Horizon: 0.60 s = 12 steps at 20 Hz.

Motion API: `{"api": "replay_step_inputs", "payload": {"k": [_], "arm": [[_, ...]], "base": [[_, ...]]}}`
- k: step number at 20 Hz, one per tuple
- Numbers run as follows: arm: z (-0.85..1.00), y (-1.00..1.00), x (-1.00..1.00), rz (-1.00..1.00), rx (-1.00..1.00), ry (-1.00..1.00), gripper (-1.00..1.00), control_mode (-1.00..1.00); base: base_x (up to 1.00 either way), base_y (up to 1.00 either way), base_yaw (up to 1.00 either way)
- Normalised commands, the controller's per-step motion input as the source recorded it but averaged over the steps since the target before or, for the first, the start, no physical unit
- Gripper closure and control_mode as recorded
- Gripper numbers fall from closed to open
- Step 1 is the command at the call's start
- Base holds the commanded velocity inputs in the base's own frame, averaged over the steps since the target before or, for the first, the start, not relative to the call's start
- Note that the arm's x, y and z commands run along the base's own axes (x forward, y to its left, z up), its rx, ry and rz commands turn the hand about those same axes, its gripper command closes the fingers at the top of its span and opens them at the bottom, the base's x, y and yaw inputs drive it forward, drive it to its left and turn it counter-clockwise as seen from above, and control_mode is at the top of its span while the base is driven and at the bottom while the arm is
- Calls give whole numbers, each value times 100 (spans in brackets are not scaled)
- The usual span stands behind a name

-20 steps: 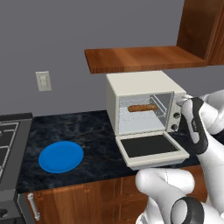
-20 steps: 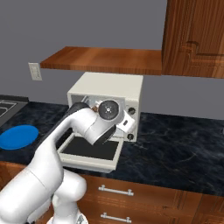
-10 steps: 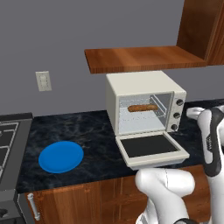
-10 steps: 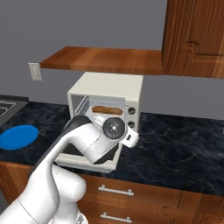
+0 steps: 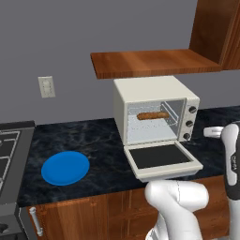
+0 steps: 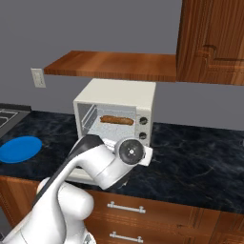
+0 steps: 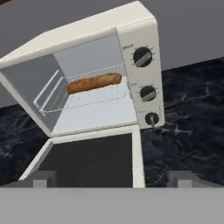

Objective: Pull the toaster oven rack outwards. Pick up the baguette from the plate and place it on the toaster oven rack. Close the toaster oven door fully and set the temperature to the lowest setting.

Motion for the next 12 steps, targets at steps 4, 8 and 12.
{"api": "replay_step_inputs", "payload": {"k": [4,8,12], "arm": [[-1,-9,0,33,-17,0,-100,-100],[0,-29,0,39,-24,0,-100,-100],[-5,-24,1,42,-22,0,-100,-100]], "base": [[0,0,0],[0,0,0],[0,0,0]]}}
